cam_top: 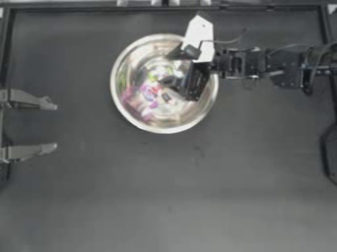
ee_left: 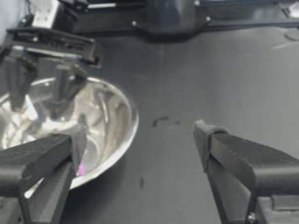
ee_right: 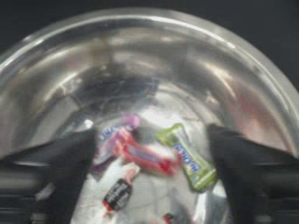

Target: Put candies in bowl

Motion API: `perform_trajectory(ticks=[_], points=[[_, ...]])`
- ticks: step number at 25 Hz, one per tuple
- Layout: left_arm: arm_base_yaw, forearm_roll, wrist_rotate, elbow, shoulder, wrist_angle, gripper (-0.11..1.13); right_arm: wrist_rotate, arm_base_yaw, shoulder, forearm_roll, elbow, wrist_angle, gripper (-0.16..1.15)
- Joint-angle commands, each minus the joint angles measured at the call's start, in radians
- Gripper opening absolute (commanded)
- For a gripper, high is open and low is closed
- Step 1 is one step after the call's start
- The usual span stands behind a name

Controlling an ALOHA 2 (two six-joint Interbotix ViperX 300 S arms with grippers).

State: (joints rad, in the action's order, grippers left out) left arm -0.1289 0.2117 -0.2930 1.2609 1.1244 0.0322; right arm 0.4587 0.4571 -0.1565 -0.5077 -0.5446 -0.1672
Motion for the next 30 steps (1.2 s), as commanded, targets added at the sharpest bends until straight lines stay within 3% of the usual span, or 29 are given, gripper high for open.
perform_trajectory(ticks=[1,8,16,30], points=[[-0.002,0.002,0.002,-0.011,-0.008,0.003,1.02,0.002,0.003,0.025,0.005,0.018,-0.003,1.01],[-0.002,0.002,0.002,-0.011,-0.008,0.003,1.02,0.005,-0.014,0.091,0.011,-0.018,-0.009,1.00],[0.000,0.002,0.000,-0.011,-0.008,0.003,1.02,0.006,-0.063,0.215,0.032,-0.129,-0.080,1.00],[-0.002,0.000,0.000,-0.025,-0.008,0.002,1.02,0.009,-0.222,0.514,0.048,-0.327,-0.110,0.99]])
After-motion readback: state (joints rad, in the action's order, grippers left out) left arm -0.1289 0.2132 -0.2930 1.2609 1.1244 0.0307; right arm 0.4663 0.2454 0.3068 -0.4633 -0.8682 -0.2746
